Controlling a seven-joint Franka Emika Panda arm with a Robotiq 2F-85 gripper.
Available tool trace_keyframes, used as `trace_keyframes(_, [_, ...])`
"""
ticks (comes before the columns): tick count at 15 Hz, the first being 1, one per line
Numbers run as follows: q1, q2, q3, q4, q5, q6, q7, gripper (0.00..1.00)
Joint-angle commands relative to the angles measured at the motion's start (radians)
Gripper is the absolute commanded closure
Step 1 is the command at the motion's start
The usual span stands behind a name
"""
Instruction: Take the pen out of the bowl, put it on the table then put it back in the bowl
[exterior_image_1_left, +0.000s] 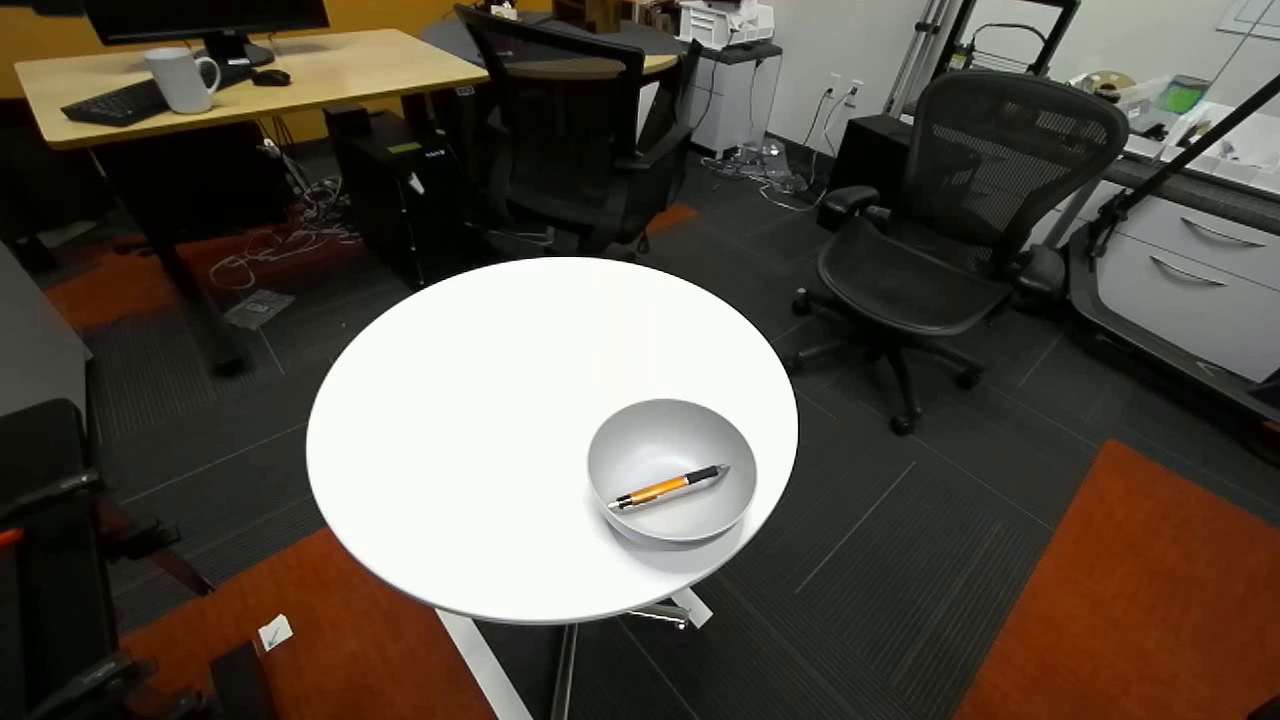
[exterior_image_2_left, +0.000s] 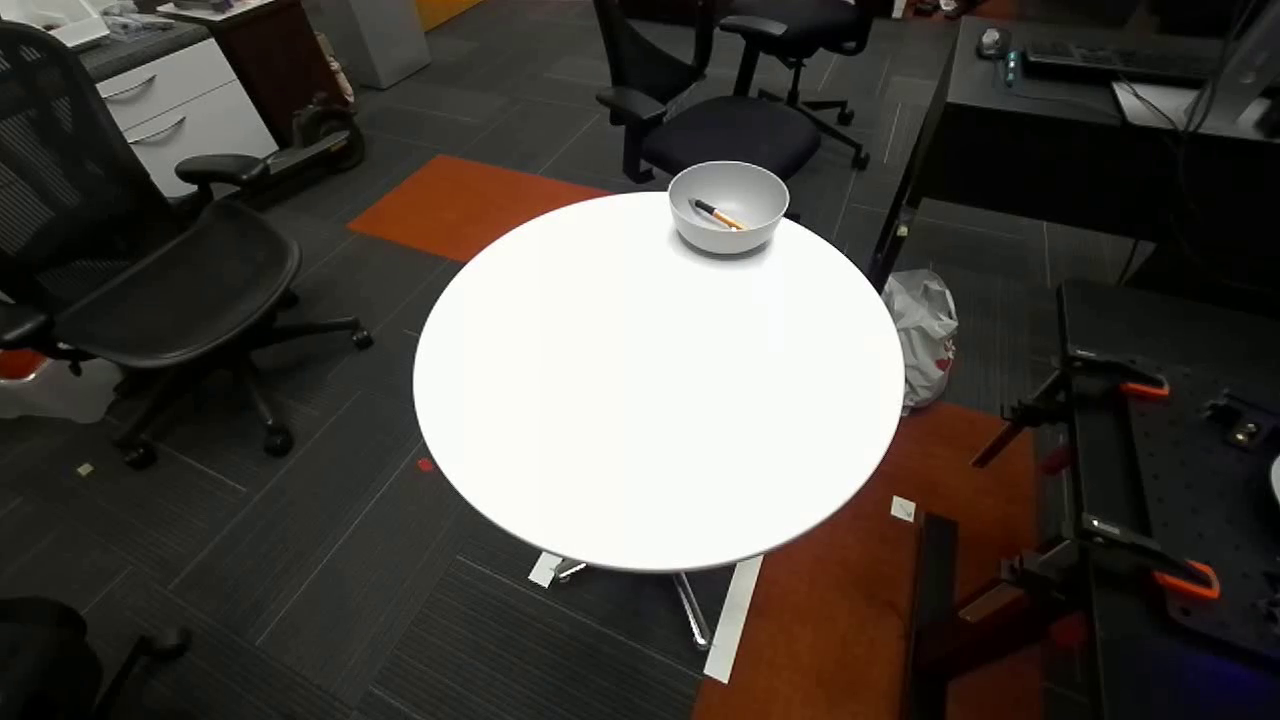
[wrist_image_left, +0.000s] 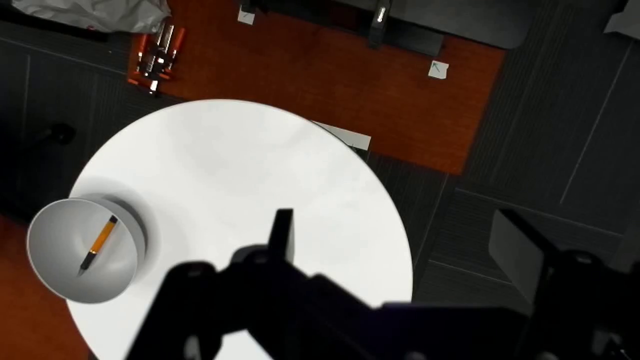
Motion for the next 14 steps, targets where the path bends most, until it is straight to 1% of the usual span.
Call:
trace_keyframes(1, [0.001,-0.046,-0.03,-0.011,-0.027,0.008,-0.009,0.0])
trace_keyframes(5, [-0.026,-0.141,-0.093,-0.023,-0.071,0.009,-0.031,0.0])
trace_keyframes(8, [-0.066,-0.21,-0.148,-0.02,-0.129,0.023,-0.04,0.0])
trace_keyframes(11, [-0.11,-0.234,-0.232,-0.019,-0.176,0.088,-0.086,0.0])
trace_keyframes(14, [-0.151,-0.203,-0.335,-0.016,-0.189,0.222,-0.163,0.0])
